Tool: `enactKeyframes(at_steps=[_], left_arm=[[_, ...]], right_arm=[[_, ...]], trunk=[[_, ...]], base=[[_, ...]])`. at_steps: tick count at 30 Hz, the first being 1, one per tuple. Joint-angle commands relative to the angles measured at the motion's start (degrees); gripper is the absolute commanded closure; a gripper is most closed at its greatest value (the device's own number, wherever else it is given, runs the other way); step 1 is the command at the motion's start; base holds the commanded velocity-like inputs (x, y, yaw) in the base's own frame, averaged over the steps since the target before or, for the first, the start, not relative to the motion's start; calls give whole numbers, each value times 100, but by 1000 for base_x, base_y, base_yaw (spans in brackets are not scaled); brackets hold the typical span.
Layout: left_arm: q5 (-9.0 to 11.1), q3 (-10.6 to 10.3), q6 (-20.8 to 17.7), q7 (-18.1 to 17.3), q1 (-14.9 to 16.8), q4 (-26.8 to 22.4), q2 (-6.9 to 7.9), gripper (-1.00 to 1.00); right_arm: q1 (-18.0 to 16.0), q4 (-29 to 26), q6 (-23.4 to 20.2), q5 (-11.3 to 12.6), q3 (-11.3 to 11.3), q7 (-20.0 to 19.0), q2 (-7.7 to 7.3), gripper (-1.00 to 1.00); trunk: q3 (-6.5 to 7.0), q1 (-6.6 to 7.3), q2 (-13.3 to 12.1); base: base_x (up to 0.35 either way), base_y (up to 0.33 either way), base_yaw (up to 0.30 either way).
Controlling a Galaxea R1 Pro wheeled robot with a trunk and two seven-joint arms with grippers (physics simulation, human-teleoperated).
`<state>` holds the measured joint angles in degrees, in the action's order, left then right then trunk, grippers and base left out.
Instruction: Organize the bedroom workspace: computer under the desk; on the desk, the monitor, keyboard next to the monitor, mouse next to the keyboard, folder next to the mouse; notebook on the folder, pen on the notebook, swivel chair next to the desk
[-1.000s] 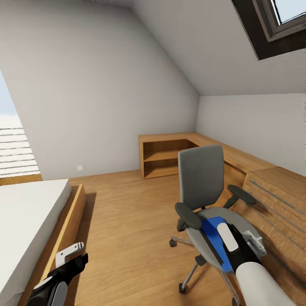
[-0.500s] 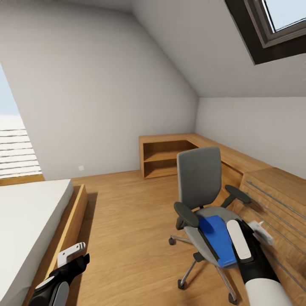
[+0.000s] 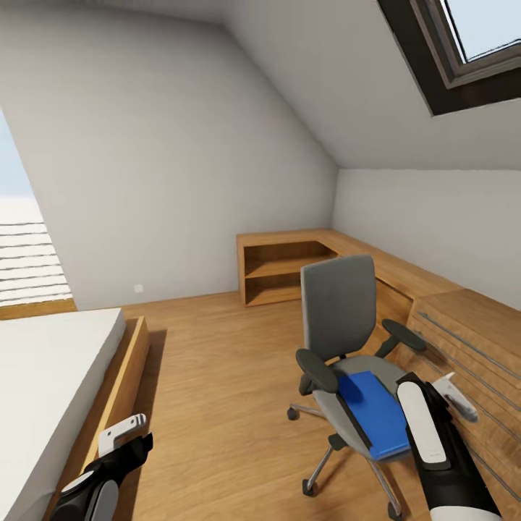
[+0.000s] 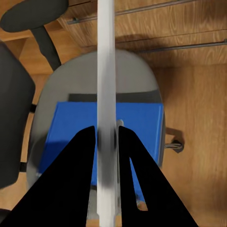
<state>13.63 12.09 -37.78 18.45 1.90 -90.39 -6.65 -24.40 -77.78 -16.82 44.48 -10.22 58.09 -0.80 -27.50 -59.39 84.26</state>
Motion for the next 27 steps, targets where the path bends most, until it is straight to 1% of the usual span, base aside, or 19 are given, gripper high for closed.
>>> enactKeyframes(at_steps=[1,5,6,10,11,12,14,15,16,17,18,20,21,22,23,24,27], left_arm=[[61,6,-21,42,4,6,-5,-100],[66,10,-30,38,4,76,-6,-100],[64,11,-21,32,4,285,-8,-100],[56,12,-2,22,6,621,1,-100],[50,12,6,18,8,800,6,-100],[24,13,61,11,8,1292,17,-100],[21,14,148,10,6,1489,22,-100],[-52,10,466,5,5,1747,48,-100],[-119,7,698,0,5,1897,68,-100],[-251,3,1088,-9,5,2137,96,-100],[-315,1,1248,-12,4,2241,104,-100],[-435,-3,1494,-17,4,2432,113,-100],[-540,-19,1658,-19,5,2601,119,-100],[-587,-39,1716,-18,5,2676,121,-100],[-724,-287,1886,-17,6,2942,140,-100],[-751,-379,1918,-14,5,3017,146,-100],[-777,-462,1946,-11,4,3140,150,-100]], right_arm=[[3,-34,-47,27,-2,20,-1,100],[33,-133,-49,42,-5,24,-4,100],[88,-260,-59,52,2,26,-1,100],[168,-447,-147,57,19,27,3,100],[224,-542,-215,62,28,27,6,100],[350,-744,-346,75,42,27,9,100],[369,-768,-364,110,44,27,9,100],[377,-777,-374,169,45,27,8,100],[380,-778,-378,200,45,27,8,100],[384,-779,-383,247,52,27,7,100],[386,-780,-385,262,60,27,6,100],[388,-781,-388,285,80,27,6,100],[389,-781,-389,302,101,27,6,100],[390,-782,-390,307,111,27,5,100],[391,-760,-392,325,152,17,7,100],[391,-739,-392,328,192,13,8,100],[392,-719,-392,331,291,7,9,100]], trunk=[[12,23,-38],[84,111,-198],[102,133,-238],[174,220,-399],[191,242,-439],[209,264,-479],[245,308,-559],[263,330,-599],[281,352,-639],[299,374,-679],[317,396,-720],[353,440,-800],[371,462,-840],[389,484,-880],[407,506,-920],[425,528,-960],[479,594,-1081]], base=[[0,0,0],[0,0,0],[-134,0,0],[-216,0,0],[-282,0,0],[-188,0,0],[-109,0,0],[-62,0,0],[-49,0,0],[-32,0,-27],[-25,0,-58],[-18,0,-108],[-10,0,-171],[-8,0,-188],[-3,0,-233],[-2,0,-240],[-1,0,-245]])
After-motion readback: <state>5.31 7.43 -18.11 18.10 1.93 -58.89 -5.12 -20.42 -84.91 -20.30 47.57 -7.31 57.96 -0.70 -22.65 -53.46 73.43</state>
